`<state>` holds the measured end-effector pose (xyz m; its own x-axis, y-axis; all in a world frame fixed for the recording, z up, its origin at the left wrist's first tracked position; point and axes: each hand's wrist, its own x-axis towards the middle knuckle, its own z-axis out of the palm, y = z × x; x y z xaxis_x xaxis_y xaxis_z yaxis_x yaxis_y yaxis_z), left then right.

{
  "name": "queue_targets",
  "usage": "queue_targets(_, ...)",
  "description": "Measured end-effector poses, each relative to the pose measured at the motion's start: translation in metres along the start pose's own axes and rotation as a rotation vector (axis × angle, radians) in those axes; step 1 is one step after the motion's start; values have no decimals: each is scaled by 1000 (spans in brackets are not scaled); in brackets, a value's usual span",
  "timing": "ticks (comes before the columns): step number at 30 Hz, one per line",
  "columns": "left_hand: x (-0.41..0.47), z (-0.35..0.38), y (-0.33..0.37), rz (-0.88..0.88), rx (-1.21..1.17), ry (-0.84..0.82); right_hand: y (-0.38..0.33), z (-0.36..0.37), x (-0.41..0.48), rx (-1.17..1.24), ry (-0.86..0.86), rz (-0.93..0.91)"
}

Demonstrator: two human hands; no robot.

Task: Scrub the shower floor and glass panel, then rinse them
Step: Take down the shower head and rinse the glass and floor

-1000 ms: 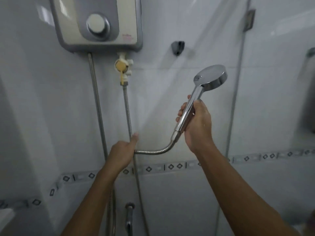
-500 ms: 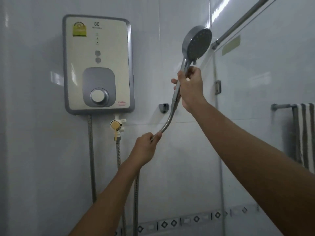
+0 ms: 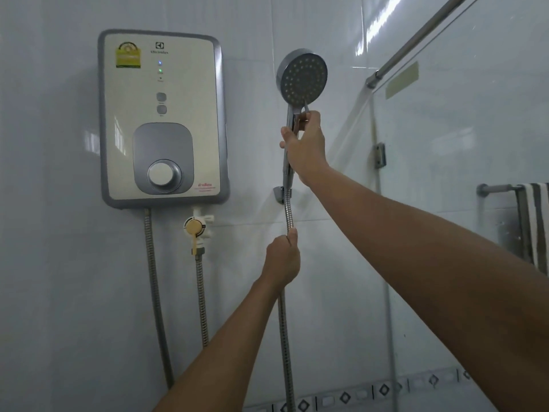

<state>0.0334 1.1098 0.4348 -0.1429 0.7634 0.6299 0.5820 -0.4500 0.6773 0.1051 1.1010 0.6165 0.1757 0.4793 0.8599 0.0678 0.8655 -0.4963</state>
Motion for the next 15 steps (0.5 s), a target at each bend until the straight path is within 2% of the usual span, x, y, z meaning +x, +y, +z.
queue_targets(8, 6, 9, -7, -112, -115, -72, 19, 4, -5, -76, -25, -36)
queue_targets(15, -1, 15, -23, -109, -22, -67, 33, 7, -13, -57, 1, 51)
